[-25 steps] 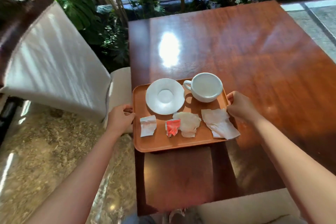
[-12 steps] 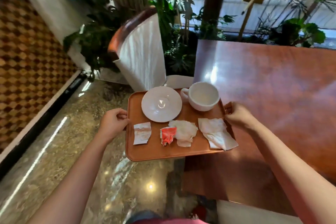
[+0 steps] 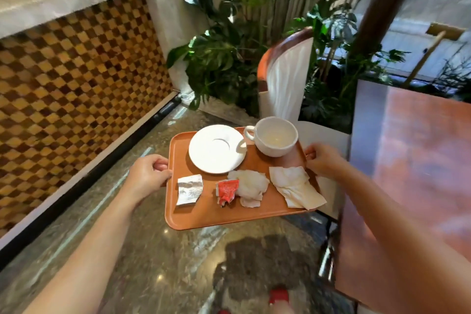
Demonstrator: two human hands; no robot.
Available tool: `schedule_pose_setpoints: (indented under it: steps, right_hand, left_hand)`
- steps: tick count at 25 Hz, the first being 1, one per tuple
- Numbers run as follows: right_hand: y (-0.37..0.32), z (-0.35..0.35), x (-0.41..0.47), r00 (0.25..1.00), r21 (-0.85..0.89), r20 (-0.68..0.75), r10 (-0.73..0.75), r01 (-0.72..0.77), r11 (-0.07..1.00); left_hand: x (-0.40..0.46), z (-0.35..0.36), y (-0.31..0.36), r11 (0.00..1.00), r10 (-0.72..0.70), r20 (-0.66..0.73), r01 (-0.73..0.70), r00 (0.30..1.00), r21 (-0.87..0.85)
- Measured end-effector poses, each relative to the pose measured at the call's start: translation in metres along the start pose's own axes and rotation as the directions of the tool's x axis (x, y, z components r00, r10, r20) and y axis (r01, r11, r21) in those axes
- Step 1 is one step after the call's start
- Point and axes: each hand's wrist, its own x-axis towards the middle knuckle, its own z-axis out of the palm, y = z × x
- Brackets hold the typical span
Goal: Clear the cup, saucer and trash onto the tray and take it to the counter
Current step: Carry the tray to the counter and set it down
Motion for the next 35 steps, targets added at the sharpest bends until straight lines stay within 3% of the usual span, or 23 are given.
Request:
schedule_pose_setpoints:
  steps: [11, 19, 26, 35]
  right_hand:
    - [-0.149, 0.035, 0.137, 0.945, -0.07, 0.177, -0.275, 0.291, 0.954]
    - [-0.27, 0.047, 0.256, 0.894, -0.083, 0.257, -0.367, 0.399, 0.913]
    - [-0.387, 0.071, 0.344, 0.877, -0.058, 0.322, -0.356, 0.394, 0.917]
    - [-0.571, 0.104, 0.449, 0.851, -0.008, 0.345, -0.397, 0.426, 0.905]
  left_hand:
    - [0.094, -0.068, -0.024, 0.977, -0.199, -0.184, 0.18, 0.962, -0.116]
    - [0.19, -0.099, -0.017, 0.943, -0.318, -0.286, 0.269, 0.904, -0.198]
    - [0.304, -0.164, -0.027, 0.937, -0.313, -0.294, 0.243, 0.903, -0.252]
    - [0.46, -0.286, -0.027, 0.96, -0.262, -0.352, 0.203, 0.899, -0.195]
